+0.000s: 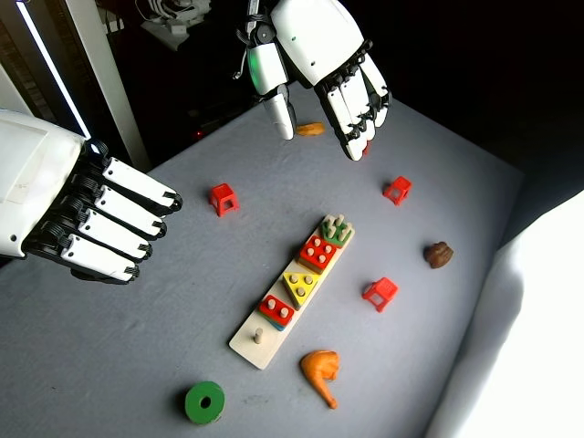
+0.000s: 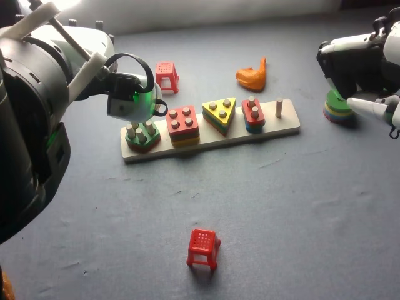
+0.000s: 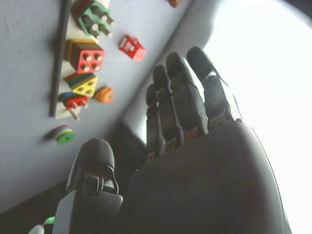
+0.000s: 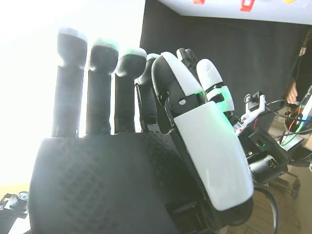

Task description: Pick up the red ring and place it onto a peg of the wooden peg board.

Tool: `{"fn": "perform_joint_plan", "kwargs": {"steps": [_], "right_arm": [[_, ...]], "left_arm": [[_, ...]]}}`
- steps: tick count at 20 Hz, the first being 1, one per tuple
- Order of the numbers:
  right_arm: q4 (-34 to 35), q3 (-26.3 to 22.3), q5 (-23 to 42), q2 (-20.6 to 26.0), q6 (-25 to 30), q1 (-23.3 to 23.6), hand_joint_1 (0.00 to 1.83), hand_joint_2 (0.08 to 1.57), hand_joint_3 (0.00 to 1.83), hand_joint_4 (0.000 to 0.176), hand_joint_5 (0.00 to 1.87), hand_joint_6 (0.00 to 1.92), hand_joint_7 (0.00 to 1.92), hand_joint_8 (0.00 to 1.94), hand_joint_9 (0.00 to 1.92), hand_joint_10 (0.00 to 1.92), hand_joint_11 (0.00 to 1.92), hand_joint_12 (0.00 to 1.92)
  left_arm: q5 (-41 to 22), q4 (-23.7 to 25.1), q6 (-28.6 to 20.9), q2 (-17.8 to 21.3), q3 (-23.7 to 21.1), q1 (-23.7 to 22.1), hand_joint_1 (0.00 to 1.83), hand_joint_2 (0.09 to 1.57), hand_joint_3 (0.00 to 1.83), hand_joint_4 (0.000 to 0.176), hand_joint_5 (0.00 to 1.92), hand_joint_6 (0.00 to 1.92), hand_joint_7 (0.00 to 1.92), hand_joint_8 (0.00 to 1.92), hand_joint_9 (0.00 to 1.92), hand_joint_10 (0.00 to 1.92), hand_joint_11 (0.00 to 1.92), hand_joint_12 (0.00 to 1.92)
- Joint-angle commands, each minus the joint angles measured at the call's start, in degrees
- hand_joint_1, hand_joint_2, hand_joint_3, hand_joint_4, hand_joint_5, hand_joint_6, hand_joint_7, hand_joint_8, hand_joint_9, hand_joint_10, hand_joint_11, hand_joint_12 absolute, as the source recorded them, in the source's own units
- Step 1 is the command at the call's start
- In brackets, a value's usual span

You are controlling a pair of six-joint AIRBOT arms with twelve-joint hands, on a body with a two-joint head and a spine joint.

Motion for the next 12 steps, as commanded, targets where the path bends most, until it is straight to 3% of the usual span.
{"fn": "perform_joint_plan", "kwargs": {"steps": [1, 3, 6, 8, 12], "right_arm": [[-0.5, -0.1, 5.9, 0.3, -0.1, 0.7, 0.56, 1.06, 0.2, 0.0, 0.06, 0.02, 0.04, 0.04, 0.03, 0.06, 0.0, 0.35], [-0.5, -0.1, 5.9, 0.3, -0.3, 0.8, 0.57, 1.17, 0.03, 0.0, 0.03, 0.0, 0.02, 0.0, 0.02, 0.01, 0.0, 0.29], [-0.5, 0.0, 5.7, 0.2, -1.0, 0.9, 0.95, 1.15, 0.0, 0.0, 0.02, 0.0, 0.0, 0.0, 0.0, 0.0, 0.0, 0.28], [-0.1, 1.0, 5.1, -0.2, -1.1, 1.2, 1.36, 1.07, 0.0, 0.0, 0.0, 0.0, 0.0, 0.0, 0.0, 0.0, 0.0, 0.32], [2.8, 7.1, -2.2, -3.3, -1.1, 3.6, 1.45, 1.0, 0.0, 0.0, 0.0, 0.0, 0.0, 0.0, 0.0, 0.0, 0.0, 0.49]], "left_arm": [[0.3, 6.2, 0.3, 0.3, 0.1, -0.6, 0.0, 1.01, 0.24, 0.0, 0.0, 0.0, 0.0, 0.02, 0.0, 0.0, 0.0, 0.0], [0.3, 6.2, 0.3, 0.3, 0.1, -0.6, 0.0, 1.11, 0.04, 0.0, 0.0, 0.0, 0.0, 0.0, 0.0, 0.0, 0.0, 0.0], [0.3, 6.2, 0.3, 0.3, 0.2, -0.6, 0.0, 1.12, 0.03, 0.0, 0.01, 0.0, 0.02, 0.01, 0.01, 0.0, 0.0, 0.0], [0.3, 6.2, 0.3, 0.3, 0.1, -0.6, 0.0, 1.12, 0.03, 0.0, 0.01, 0.0, 0.02, 0.0, 0.0, 0.0, 0.0, 0.0], [0.3, 6.1, 0.4, 0.3, 0.1, -0.6, 0.0, 1.13, 0.02, 0.0, 0.01, 0.0, 0.02, 0.0, 0.0, 0.0, 0.0, 0.0]]}}
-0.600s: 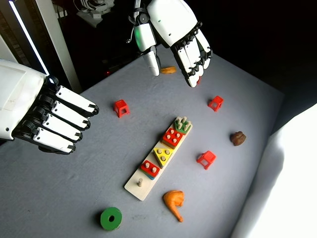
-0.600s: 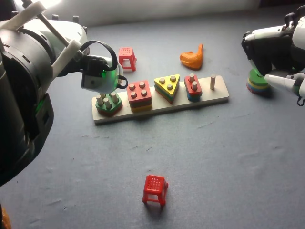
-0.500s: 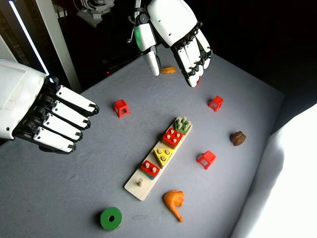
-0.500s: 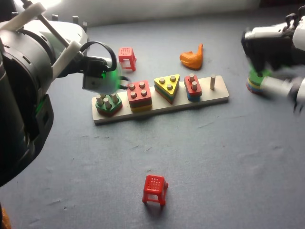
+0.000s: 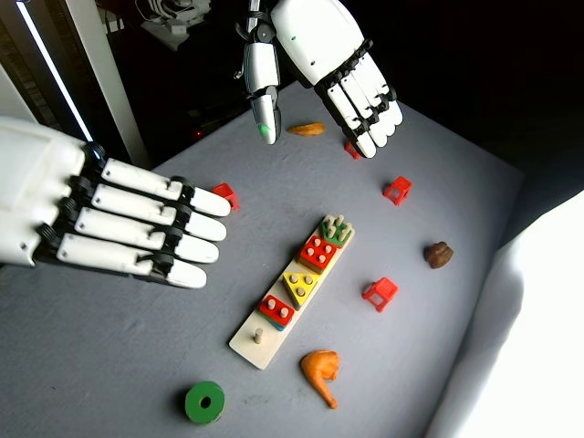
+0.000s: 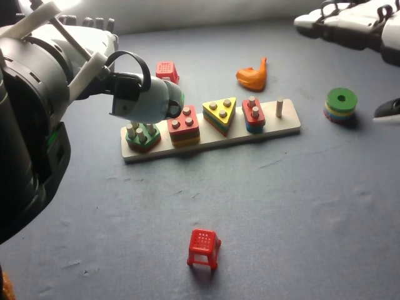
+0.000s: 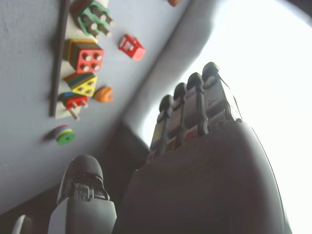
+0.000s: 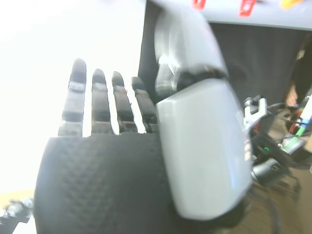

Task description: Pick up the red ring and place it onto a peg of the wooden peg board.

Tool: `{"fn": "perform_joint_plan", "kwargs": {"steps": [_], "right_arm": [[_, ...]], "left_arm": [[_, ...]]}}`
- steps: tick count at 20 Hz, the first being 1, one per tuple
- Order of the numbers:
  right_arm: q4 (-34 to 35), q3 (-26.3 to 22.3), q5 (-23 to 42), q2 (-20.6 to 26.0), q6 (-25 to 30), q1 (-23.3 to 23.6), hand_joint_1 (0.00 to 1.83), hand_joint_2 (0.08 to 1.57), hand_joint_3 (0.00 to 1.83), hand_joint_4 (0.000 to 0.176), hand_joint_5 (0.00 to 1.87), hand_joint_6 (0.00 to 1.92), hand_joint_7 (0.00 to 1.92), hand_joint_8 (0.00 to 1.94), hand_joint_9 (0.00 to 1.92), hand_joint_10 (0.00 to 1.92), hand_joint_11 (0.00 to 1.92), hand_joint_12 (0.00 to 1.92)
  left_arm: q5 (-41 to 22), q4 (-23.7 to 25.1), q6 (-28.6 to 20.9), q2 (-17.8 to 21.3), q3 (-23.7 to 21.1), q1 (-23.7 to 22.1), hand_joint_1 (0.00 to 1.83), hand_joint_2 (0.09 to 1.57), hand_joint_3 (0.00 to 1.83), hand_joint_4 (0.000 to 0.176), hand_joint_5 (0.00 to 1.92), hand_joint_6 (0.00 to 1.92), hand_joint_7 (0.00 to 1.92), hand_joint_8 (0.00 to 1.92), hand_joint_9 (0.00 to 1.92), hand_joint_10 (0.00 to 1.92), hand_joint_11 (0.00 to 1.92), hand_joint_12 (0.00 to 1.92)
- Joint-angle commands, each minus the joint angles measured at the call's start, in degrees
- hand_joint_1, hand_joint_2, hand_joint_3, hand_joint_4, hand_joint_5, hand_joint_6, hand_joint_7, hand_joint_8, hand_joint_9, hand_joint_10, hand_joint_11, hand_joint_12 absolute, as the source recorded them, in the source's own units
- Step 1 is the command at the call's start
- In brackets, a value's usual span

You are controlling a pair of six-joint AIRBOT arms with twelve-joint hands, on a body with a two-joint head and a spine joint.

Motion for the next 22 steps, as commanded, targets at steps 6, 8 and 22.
{"fn": "perform_joint_plan", "kwargs": {"steps": [6, 8, 22], "right_arm": [[3.8, 9.0, -4.8, -4.0, 0.0, 3.1, 1.46, 1.04, 0.01, 0.0, 0.04, 0.0, 0.02, 0.0, 0.04, 0.01, 0.0, 0.63], [4.1, 12.1, -6.1, -6.1, -0.1, 3.0, 1.51, 1.03, 0.0, 0.0, 0.08, 0.01, 0.04, 0.0, 0.06, 0.01, 0.0, 0.7], [4.7, 29.8, -5.7, -19.7, -0.1, -3.8, 1.47, 1.02, 0.0, 0.0, 0.12, 0.0, 0.11, 0.0, 0.14, 0.0, 0.0, 0.81]], "left_arm": [[1.4, 5.0, 0.2, 0.3, 0.0, -0.6, 0.0, 1.14, 0.02, 0.0, 0.03, 0.01, 0.04, 0.01, 0.02, 0.0, 0.01, 0.01], [2.3, 4.5, -0.2, 0.3, -0.1, -0.6, 0.0, 1.14, 0.02, 0.0, 0.04, 0.01, 0.05, 0.01, 0.02, 0.0, 0.02, 0.01], [6.0, 2.8, -2.0, 0.4, -0.4, -0.3, 0.0, 1.14, 0.01, 0.0, 0.04, 0.0, 0.06, 0.0, 0.05, 0.01, 0.02, 0.02]]}}
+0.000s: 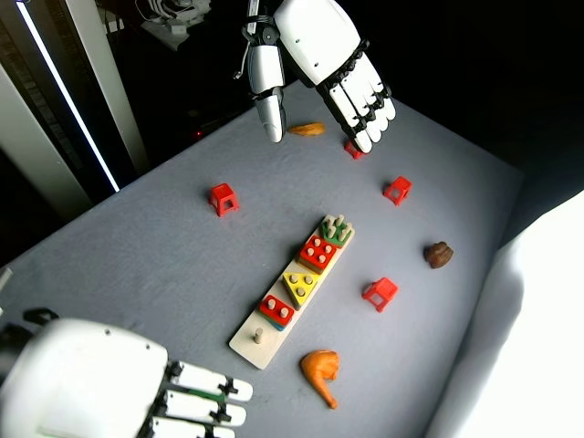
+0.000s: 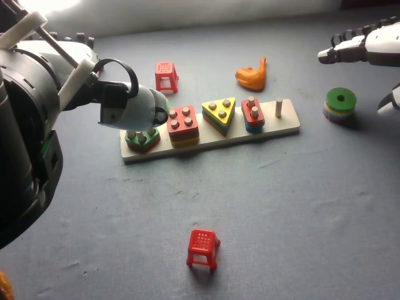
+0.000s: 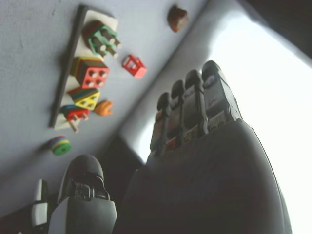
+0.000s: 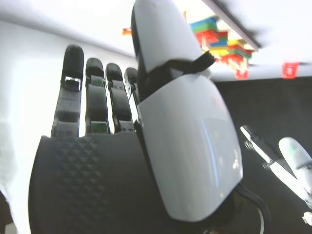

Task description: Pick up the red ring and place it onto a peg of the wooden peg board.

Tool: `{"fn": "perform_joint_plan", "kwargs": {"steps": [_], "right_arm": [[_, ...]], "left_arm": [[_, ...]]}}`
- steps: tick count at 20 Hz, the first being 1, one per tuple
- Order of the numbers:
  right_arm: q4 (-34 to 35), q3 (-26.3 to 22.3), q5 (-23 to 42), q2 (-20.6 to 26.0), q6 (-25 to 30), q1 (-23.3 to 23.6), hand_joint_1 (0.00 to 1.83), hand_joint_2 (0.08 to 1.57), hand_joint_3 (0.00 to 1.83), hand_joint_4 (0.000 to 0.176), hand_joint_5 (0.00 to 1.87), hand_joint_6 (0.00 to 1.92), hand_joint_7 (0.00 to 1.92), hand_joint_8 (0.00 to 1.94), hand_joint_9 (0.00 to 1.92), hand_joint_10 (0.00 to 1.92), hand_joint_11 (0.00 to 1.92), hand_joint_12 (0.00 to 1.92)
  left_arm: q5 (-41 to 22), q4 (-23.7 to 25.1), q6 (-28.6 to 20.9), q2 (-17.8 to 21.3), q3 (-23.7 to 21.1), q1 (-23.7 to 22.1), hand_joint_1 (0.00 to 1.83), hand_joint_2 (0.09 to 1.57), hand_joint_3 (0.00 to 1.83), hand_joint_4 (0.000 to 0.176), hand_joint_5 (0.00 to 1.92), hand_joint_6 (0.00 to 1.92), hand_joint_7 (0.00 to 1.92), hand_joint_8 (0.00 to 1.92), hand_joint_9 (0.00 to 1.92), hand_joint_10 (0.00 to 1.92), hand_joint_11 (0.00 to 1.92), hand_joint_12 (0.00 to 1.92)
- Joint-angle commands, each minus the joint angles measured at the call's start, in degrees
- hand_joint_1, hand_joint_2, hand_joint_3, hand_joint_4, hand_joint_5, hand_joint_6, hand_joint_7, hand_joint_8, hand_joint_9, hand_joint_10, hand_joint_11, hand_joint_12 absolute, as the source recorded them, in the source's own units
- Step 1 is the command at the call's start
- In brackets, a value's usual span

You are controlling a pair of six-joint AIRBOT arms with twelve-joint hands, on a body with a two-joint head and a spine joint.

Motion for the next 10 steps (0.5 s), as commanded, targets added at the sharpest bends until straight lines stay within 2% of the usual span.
{"fn": "perform_joint_plan", "kwargs": {"steps": [1, 2, 4, 6, 10], "right_arm": [[0.2, 1.0, 6.0, -0.2, -0.1, 0.1, 1.46, 1.02, 0.0, 0.0, 0.13, 0.0, 0.12, 0.0, 0.14, 0.0, 0.0, 0.83], [0.2, 2.3, 6.0, -1.3, -0.1, -0.5, 1.47, 1.02, 0.0, 0.0, 0.14, 0.01, 0.12, 0.0, 0.14, 0.0, 0.0, 0.73], [0.2, 4.5, 6.0, -3.1, -0.1, -1.5, 1.46, 0.99, 0.0, 0.0, 0.18, 0.01, 0.14, 0.01, 0.16, 0.01, 0.0, 0.79], [0.2, 6.2, 6.1, -4.6, -0.1, -2.5, 1.46, 1.03, 0.01, 0.0, 0.09, 0.0, 0.09, 0.0, 0.13, 0.0, 0.0, 0.8], [0.2, 7.4, 6.2, -6.4, -0.4, -4.3, 1.44, 1.04, 0.0, 0.0, 0.16, 0.01, 0.13, 0.0, 0.15, 0.01, 0.0, 0.79]], "left_arm": [[0.8, 5.8, -0.1, 0.4, -0.1, -0.2, 0.0, 1.14, 0.01, 0.0, 0.04, 0.0, 0.07, 0.0, 0.05, 0.01, 0.02, 0.02], [0.9, 5.8, -0.1, 0.4, -0.1, -0.2, 0.0, 1.13, 0.0, 0.0, 0.05, 0.0, 0.07, 0.01, 0.06, 0.01, 0.03, 0.03], [1.8, 5.9, -0.1, 0.4, -0.1, -0.2, 0.0, 1.13, 0.0, 0.0, 0.04, 0.0, 0.07, 0.0, 0.06, 0.01, 0.02, 0.02], [2.3, 5.9, -0.1, 0.4, -0.1, 0.0, 0.0, 1.14, 0.01, 0.0, 0.06, 0.01, 0.08, 0.01, 0.06, 0.01, 0.03, 0.03], [2.3, 5.9, -0.1, 0.5, -0.2, 0.3, 0.0, 1.14, 0.0, 0.0, 0.08, 0.01, 0.1, 0.01, 0.09, 0.02, 0.04, 0.05]]}}
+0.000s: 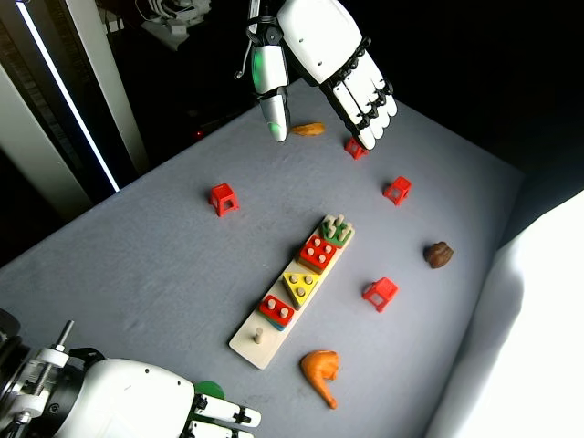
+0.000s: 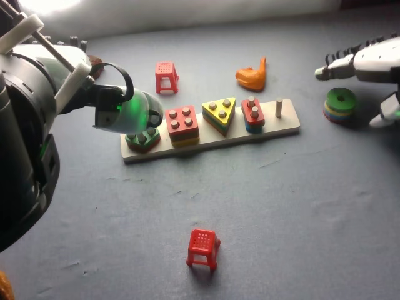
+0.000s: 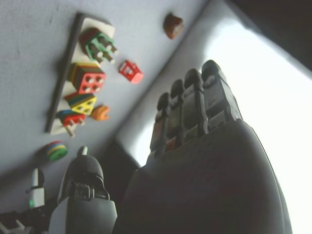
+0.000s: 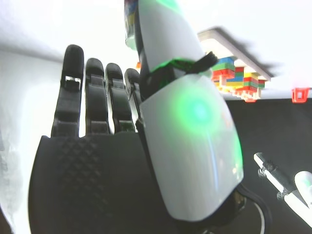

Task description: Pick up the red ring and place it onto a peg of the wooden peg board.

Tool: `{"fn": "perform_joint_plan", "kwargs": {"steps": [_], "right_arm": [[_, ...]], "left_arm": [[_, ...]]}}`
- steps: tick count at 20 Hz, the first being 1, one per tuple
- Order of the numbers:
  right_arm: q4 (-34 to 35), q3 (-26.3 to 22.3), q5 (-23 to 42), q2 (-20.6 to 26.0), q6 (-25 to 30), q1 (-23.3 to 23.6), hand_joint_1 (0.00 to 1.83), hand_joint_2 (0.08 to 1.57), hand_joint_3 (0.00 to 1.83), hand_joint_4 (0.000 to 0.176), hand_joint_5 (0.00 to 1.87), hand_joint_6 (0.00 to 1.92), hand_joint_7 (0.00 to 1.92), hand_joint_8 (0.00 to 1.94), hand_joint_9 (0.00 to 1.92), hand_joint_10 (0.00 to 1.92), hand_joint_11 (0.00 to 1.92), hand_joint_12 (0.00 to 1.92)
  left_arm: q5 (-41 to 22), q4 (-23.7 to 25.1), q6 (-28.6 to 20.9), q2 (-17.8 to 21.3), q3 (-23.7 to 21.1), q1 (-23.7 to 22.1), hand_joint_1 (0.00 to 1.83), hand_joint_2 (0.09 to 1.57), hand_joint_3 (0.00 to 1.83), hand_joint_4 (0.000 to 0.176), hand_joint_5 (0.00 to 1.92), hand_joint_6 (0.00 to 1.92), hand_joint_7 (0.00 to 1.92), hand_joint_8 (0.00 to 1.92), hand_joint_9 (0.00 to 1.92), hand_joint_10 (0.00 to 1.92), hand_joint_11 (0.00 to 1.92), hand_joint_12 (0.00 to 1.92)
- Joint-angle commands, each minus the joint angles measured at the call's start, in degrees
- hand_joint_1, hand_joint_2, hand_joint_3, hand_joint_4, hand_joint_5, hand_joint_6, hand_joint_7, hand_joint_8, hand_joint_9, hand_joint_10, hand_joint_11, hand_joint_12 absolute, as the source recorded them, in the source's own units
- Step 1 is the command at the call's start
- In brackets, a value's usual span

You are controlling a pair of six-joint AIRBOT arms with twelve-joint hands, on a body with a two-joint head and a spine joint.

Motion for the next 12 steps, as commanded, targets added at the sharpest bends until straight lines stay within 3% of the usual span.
{"fn": "perform_joint_plan", "kwargs": {"steps": [1, 5, 7, 12], "right_arm": [[0.2, 0.6, 5.4, -0.3, -0.3, 0.1, 1.43, 1.04, 0.0, 0.0, 0.14, 0.0, 0.12, 0.0, 0.15, 0.01, 0.0, 0.81], [0.2, 2.6, 5.8, -2.3, -0.3, -0.5, 1.43, 1.02, 0.0, 0.0, 0.16, 0.0, 0.17, 0.01, 0.2, 0.01, 0.0, 0.91], [0.2, 3.0, 6.7, -2.6, -0.3, -0.7, 1.4, 1.0, 0.0, 0.0, 0.18, 0.01, 0.19, 0.01, 0.22, 0.01, 0.0, 0.94], [0.2, 3.4, 7.4, -3.0, -0.3, -0.8, 1.36, 1.01, 0.0, 0.0, 0.2, 0.0, 0.17, 0.0, 0.18, 0.0, 0.0, 0.87]], "left_arm": [[0.8, 6.0, 0.1, 0.3, -0.2, -0.2, 0.0, 1.14, 0.0, 0.0, 0.07, 0.01, 0.09, 0.01, 0.08, 0.01, 0.03, 0.05], [0.8, 6.2, 0.1, 0.3, -0.2, -0.2, 0.0, 1.13, 0.0, 0.0, 0.06, 0.0, 0.07, 0.0, 0.06, 0.0, 0.01, 0.06], [0.8, 6.2, 0.1, 0.3, -0.2, -0.2, 0.0, 1.14, 0.0, 0.0, 0.07, 0.0, 0.08, 0.0, 0.08, 0.0, 0.0, 0.17], [0.8, 6.4, 0.1, 0.3, -0.1, -0.2, 0.0, 1.14, 0.0, 0.0, 0.09, 0.0, 0.11, 0.01, 0.1, 0.0, 0.0, 0.22]]}}
